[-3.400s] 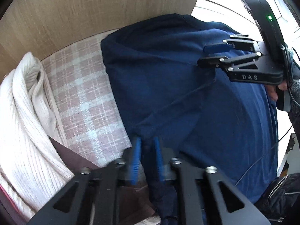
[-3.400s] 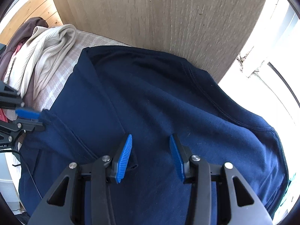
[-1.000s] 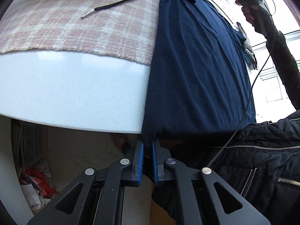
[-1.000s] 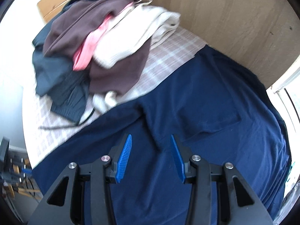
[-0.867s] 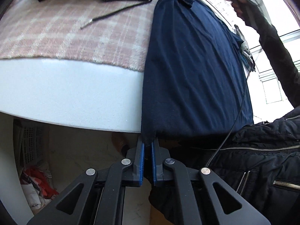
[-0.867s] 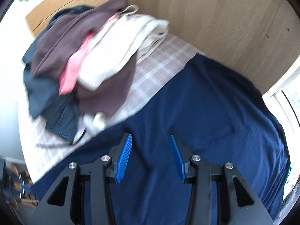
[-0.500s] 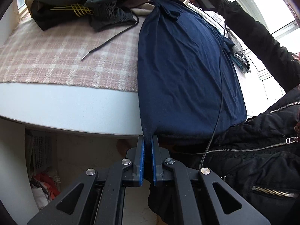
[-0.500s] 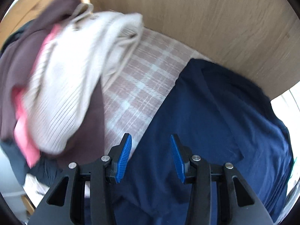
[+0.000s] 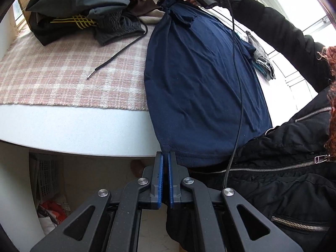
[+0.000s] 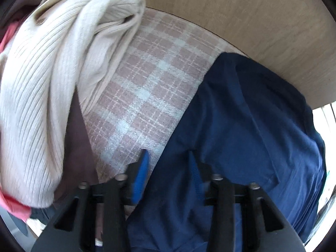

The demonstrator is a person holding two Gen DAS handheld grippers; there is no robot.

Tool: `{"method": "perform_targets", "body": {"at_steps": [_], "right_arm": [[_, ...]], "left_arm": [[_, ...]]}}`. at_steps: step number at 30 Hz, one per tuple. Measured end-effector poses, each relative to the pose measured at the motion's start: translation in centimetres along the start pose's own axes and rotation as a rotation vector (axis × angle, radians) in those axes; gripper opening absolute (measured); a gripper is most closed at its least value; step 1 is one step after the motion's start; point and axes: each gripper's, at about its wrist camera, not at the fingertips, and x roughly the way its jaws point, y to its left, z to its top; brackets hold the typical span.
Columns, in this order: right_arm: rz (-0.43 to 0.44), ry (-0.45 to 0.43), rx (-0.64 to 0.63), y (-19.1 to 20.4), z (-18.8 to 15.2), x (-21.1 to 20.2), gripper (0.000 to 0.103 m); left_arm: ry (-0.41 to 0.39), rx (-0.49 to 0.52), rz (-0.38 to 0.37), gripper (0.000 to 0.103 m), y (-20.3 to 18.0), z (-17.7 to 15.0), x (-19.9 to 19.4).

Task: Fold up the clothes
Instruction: 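Fold the navy garment edge over with the left tool while the right tool grasps the side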

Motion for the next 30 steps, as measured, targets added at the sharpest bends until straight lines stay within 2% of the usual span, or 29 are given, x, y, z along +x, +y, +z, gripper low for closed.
{"method": "perform_targets", "body": {"at_steps": [1,6,10,16,23,30], "right_arm": [[0.028,0.001,0.024,-0.6,0.0,-0.1,0.008],[0.175,-0.017,0.132,-3.5,-0.3,-0.7,0.006],[0.263,-0.075,0.21,-5.5,-1.3,-1.9,0.006],[0.322,-0.132,0.288,-8.6,-3.6,-2.9,0.006],[0.408,-0.193,0.369,-13.8,-6.8,-4.5,0.006],[0.43,-0.207,0.42,-17.3,-10.6,-3.6,0.006]], "left_arm": [[-0.005,0.006,-0.004,0.002,-0.1,-0.1,-0.2],[-0.02,0.033,-0.023,0.002,-0.6,-0.6,-1.2],[-0.008,0.091,-0.013,0.002,-1.9,-0.9,-1.5],[0.004,0.147,0.016,0.002,-3.8,-0.9,-0.9],[0.027,0.229,0.032,0.002,-8.7,-1.6,0.2],[0.091,0.299,0.029,0.002,-13.1,-2.4,3.5]]}}
